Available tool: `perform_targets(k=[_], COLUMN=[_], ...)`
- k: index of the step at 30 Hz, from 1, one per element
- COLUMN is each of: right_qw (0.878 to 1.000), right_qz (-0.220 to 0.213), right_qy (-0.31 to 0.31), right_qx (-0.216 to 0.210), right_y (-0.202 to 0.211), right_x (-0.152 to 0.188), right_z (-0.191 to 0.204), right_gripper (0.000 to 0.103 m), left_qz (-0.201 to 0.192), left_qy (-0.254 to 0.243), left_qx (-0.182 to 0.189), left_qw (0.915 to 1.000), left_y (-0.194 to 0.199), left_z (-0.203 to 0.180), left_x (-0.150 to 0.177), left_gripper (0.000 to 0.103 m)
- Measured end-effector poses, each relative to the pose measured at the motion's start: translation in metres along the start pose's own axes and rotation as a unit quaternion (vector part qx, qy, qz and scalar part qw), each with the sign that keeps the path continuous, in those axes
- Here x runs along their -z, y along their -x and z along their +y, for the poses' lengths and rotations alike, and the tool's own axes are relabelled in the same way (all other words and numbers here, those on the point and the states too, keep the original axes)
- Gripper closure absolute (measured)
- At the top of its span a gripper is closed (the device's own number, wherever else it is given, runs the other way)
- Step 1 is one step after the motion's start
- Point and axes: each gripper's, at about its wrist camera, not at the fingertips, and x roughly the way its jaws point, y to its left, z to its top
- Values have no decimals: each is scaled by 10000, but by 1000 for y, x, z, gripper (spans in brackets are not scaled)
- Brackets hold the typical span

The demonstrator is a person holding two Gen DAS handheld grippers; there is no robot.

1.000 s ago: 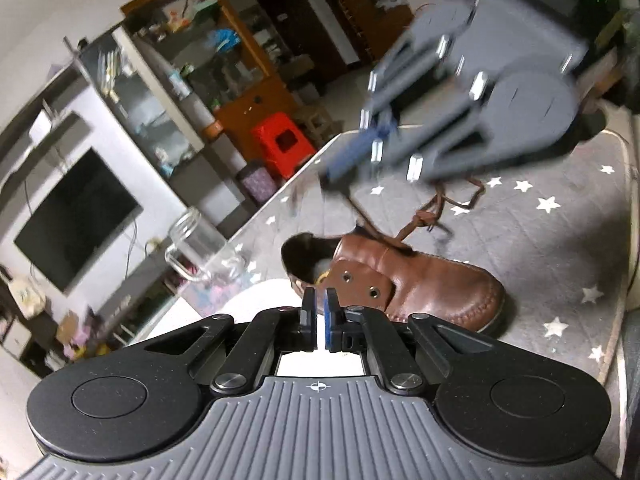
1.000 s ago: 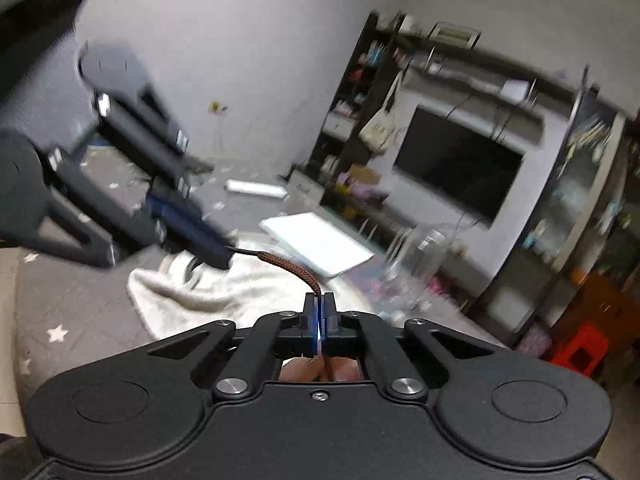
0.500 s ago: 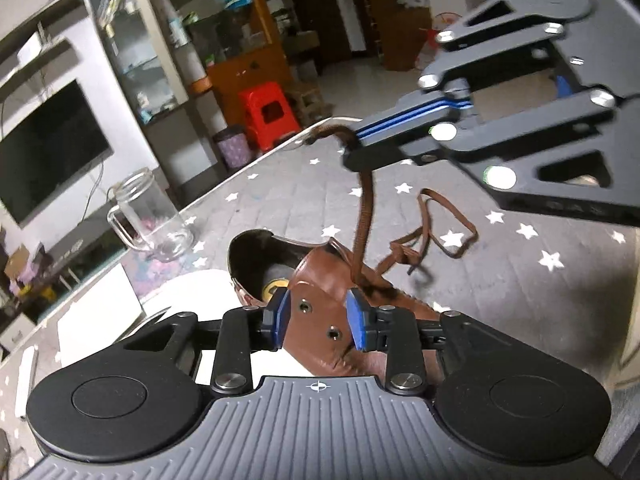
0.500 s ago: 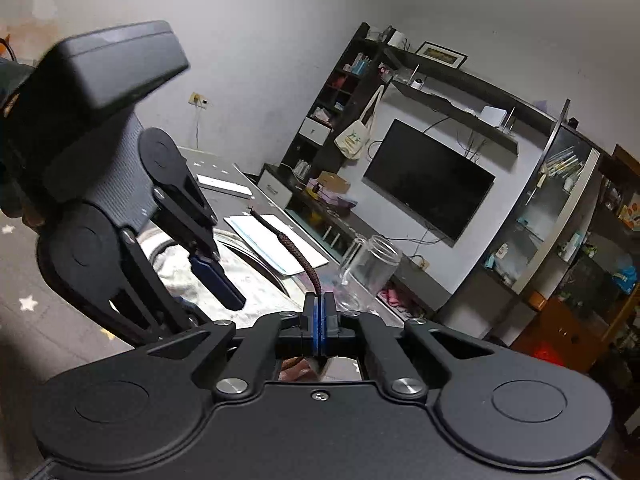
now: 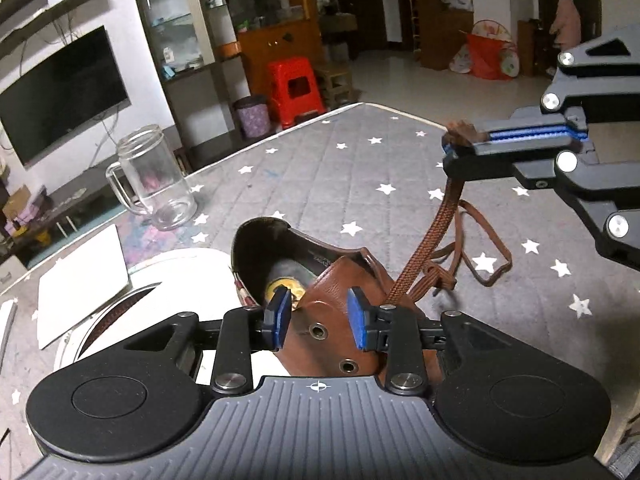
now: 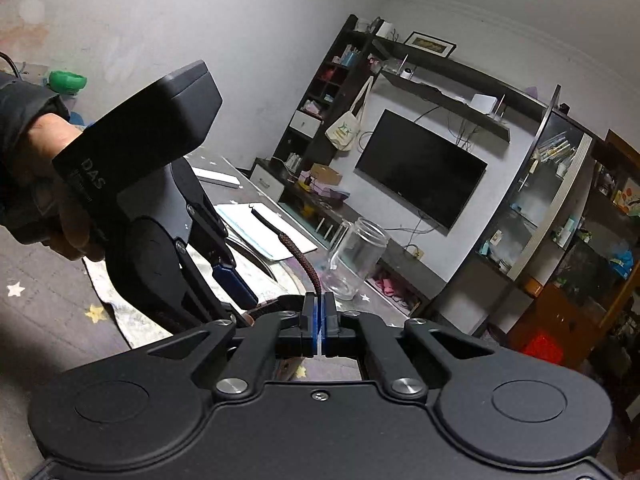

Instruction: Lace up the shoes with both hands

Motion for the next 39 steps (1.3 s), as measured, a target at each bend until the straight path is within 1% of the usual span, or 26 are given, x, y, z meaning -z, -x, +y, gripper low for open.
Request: perform_targets(k=[3, 5, 9, 13, 17, 22, 27, 30, 33, 36, 39], right_qw=[10000, 9999, 9996, 9983, 9947, 9849, 9749, 9660, 9538, 9456, 9347], right_qz=[38, 62, 156, 330, 521, 691, 712, 703, 686, 688, 660], right_qy=[23, 88, 197, 432, 835, 1574, 2110, 2489, 2925, 3176, 3472], right_qx=[-8, 0, -92, -227, -310, -227, -61, -22, 68, 148, 377], right_y=[-2, -4, -10, -22, -35, -51, -60, -63, -66, -70, -73], right_x=[3, 4, 6, 9, 13, 19, 25, 30, 37, 41, 44], right_z=[2, 4, 12, 24, 40, 64, 72, 81, 91, 97, 101], right_gripper=[102, 102, 102, 102, 102, 102, 102, 102, 102, 102, 102], left_qz=[-23, -39, -84, -150, -233, -312, -323, -341, -352, -374, -375], left_qy=[-53, -81, -34, 124, 192, 226, 277, 293, 310, 325, 332], left_qx=[40, 67, 137, 208, 268, 342, 370, 382, 389, 388, 378], left_qw=[10000, 9999, 9999, 9996, 9992, 9987, 9984, 9983, 9981, 9980, 9980], left_y=[8, 13, 21, 24, 26, 26, 24, 25, 24, 24, 24], left_z=[5, 11, 23, 30, 34, 39, 45, 45, 46, 47, 47], left_x=[3, 7, 17, 26, 32, 37, 42, 43, 45, 46, 47], left_gripper=[70, 73, 73, 74, 74, 74, 74, 74, 74, 74, 74])
